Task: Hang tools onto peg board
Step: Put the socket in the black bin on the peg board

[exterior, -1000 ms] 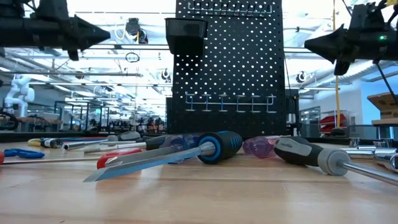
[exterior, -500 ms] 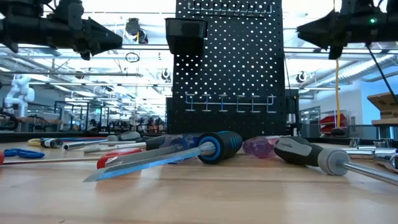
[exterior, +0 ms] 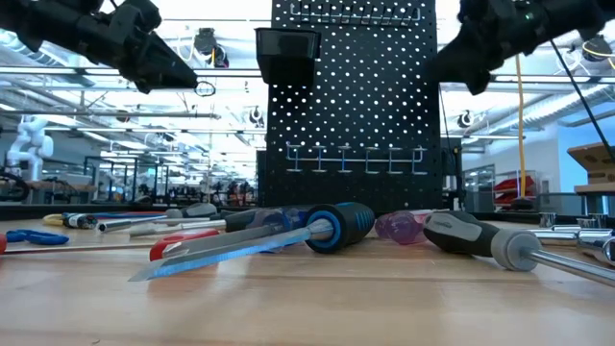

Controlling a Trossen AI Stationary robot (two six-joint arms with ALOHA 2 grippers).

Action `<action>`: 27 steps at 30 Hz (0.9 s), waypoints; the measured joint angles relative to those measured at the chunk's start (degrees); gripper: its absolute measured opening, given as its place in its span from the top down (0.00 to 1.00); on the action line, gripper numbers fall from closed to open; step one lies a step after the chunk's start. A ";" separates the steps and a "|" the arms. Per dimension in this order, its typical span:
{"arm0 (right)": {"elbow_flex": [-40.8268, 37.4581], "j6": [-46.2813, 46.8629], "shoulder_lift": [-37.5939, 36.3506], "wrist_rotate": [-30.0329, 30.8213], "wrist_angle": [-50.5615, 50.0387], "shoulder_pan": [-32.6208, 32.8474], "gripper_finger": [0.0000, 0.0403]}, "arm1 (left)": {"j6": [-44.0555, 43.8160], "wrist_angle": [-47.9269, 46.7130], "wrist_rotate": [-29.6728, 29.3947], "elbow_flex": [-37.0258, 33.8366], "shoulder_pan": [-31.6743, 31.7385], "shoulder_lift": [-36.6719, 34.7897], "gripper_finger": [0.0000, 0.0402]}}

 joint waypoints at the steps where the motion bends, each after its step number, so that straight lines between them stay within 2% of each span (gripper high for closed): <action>1: 0.73 0.39 1.29 -0.82 -0.32 0.82 0.71 | 0.44 0.19 0.76 0.00 -0.42 0.29 0.68; 6: 2.02 0.69 6.79 -1.14 -0.53 4.59 0.71 | 2.81 0.83 3.46 0.00 -2.82 0.60 0.68; 15: 2.14 1.05 12.47 -0.81 0.99 10.59 0.71 | 5.56 3.54 3.68 0.00 -6.13 0.60 0.68; 27: 2.14 0.02 15.90 -0.69 11.86 15.93 0.71 | 6.09 5.76 3.67 0.00 -6.69 0.62 0.68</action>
